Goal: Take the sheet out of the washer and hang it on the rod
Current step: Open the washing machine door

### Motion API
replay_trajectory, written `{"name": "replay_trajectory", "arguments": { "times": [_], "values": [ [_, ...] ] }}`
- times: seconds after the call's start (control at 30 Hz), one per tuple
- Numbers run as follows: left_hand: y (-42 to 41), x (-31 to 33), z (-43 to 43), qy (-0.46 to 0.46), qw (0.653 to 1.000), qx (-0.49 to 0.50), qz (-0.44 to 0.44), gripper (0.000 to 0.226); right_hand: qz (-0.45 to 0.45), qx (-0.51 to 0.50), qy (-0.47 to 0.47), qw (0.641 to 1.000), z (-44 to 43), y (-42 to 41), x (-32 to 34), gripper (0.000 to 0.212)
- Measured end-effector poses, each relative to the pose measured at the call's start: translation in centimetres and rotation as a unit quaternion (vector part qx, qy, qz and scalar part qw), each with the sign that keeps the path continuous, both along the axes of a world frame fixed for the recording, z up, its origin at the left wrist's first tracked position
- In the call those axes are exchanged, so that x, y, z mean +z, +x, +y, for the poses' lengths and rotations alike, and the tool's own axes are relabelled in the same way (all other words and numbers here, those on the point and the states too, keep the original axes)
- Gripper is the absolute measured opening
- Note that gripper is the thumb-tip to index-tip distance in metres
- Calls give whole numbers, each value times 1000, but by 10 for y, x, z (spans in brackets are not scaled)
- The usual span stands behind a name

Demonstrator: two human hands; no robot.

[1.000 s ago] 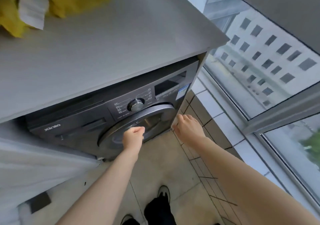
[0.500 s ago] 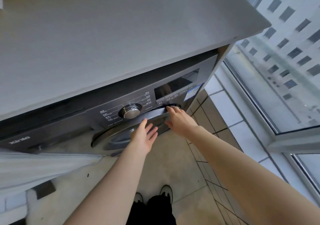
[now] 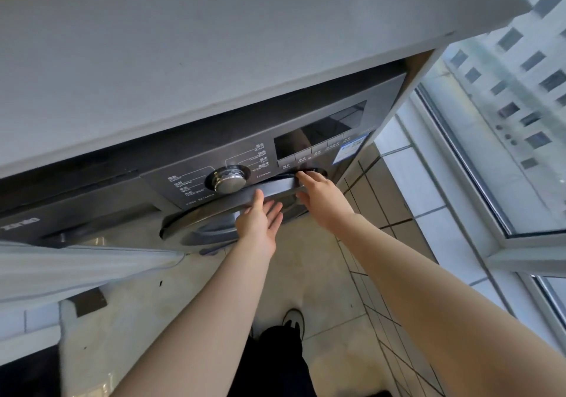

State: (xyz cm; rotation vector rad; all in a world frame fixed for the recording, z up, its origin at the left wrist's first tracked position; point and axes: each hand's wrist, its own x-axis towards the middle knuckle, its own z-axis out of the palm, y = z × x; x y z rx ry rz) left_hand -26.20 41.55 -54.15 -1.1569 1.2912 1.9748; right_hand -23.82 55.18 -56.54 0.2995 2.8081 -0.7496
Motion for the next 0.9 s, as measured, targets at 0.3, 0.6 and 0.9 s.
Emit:
{"name": "replay_trajectory", "arguments": {
  "times": [0.3,0.6,0.9],
  "values": [
    [20,2,-5,-28,999,-20,6,19,-36,-19,16,999,-6,22,4,47],
    [69,-5,-28,-49,997,-54,12,31,-63,-35,35,997,-27,86,10,47],
    [117,9,-56,-118,986,-108,36,40,-77,-87,21,993,-72,147,12,43]
  ]
}}
